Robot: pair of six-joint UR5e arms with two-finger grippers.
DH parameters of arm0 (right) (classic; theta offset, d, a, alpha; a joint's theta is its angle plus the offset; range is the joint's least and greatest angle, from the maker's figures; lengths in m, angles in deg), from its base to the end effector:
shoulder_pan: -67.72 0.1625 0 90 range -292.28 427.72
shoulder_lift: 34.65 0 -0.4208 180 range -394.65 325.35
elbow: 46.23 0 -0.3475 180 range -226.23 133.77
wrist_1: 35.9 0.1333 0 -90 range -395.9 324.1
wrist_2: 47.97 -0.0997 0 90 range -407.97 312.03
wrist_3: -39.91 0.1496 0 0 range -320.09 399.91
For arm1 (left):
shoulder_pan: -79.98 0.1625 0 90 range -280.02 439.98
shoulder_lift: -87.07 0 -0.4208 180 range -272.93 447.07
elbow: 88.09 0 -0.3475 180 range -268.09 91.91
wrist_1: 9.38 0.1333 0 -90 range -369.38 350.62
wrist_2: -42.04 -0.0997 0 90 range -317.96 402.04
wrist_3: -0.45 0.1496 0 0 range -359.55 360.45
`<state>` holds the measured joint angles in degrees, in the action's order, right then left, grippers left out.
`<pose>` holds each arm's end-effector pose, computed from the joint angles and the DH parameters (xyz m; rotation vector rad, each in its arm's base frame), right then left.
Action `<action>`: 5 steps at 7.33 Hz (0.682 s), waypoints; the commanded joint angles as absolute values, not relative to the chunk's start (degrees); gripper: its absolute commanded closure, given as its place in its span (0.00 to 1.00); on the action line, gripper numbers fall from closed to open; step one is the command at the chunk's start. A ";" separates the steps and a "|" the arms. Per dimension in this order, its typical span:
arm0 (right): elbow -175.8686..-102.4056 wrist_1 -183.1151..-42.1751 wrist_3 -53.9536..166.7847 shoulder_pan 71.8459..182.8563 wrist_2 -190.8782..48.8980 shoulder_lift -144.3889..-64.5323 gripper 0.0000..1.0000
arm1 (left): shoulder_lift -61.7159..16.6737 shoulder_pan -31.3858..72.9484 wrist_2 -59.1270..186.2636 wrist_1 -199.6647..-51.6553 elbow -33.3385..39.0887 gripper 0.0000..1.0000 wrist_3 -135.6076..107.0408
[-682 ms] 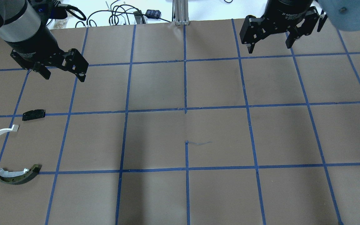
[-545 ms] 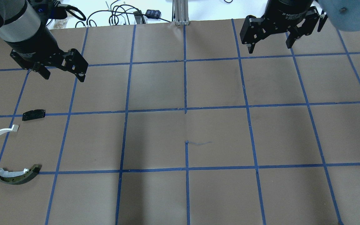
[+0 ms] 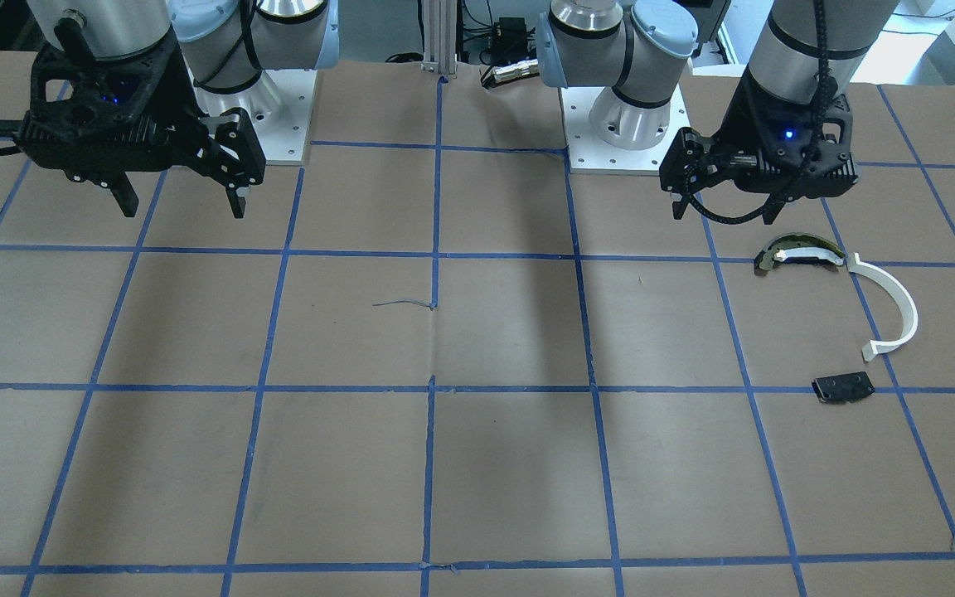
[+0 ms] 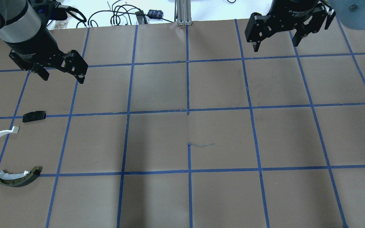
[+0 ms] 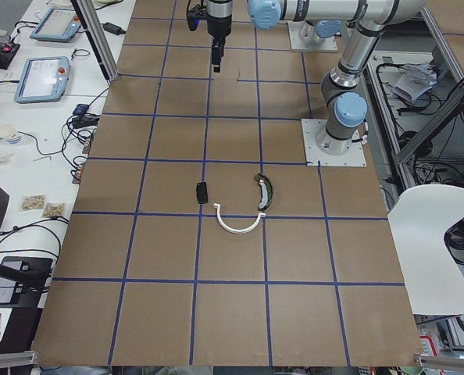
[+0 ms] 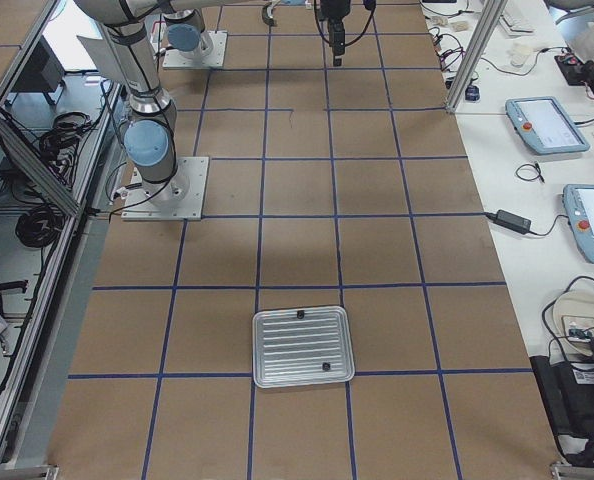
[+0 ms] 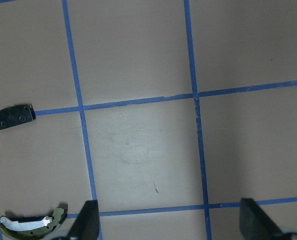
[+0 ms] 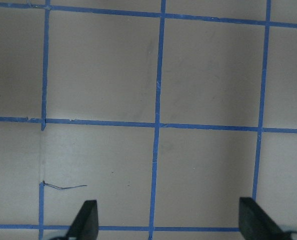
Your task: Place bearing gear from tray to pile
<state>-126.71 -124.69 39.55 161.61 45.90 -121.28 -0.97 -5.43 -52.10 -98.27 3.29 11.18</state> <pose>0.1556 -0.4729 0.4797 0.1095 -3.0719 0.1357 -0.0871 -0.4455 0.4404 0.1626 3.0616 -0.0300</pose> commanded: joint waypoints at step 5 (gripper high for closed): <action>-135.23 -127.18 -24.58 120.64 45.46 -120.97 0.00 | -1.17 -5.19 -52.09 -97.71 3.57 0.00 11.43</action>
